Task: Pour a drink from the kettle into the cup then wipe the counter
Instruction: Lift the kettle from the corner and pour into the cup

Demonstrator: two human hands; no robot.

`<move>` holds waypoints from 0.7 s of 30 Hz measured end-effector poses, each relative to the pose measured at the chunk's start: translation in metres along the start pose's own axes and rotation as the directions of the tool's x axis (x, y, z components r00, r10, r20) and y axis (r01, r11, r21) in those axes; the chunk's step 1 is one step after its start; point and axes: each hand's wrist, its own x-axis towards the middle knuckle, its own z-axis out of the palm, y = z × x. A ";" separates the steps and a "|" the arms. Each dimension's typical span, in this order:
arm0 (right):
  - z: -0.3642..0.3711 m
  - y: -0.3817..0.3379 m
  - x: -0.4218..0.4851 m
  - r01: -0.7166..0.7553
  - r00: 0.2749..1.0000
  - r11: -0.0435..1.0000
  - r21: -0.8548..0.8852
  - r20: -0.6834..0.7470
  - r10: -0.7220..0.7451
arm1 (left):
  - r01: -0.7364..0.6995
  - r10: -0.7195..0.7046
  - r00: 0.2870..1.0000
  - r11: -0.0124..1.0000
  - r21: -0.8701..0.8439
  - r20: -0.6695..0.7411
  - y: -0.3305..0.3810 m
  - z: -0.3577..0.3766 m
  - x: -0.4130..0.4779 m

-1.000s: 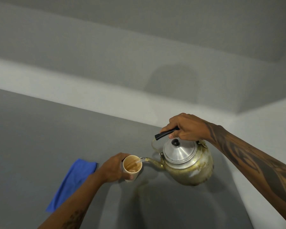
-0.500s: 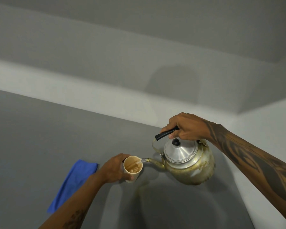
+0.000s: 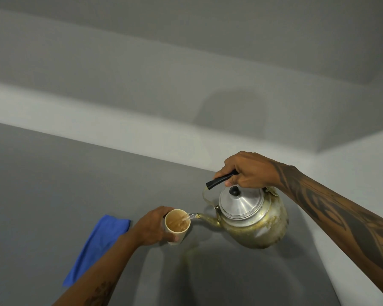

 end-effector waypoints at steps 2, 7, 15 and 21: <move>0.000 -0.001 -0.001 0.001 1.000 1.000 -0.005 0.001 -0.001 | 0.008 -0.008 1.000 1.000 0.004 0.002 0.001 0.000 0.000; 0.000 -0.002 -0.003 0.004 1.000 1.000 -0.010 0.010 -0.004 | 0.019 -0.019 1.000 1.000 0.012 0.005 0.002 0.000 -0.001; -0.003 -0.003 -0.006 -0.001 1.000 1.000 -0.010 0.002 0.001 | 0.028 -0.028 0.999 0.999 0.023 0.015 0.007 -0.001 -0.002; -0.004 -0.003 -0.007 -0.004 1.000 1.000 -0.005 -0.005 0.004 | 0.049 -0.049 0.999 0.999 0.021 0.017 0.012 -0.002 -0.005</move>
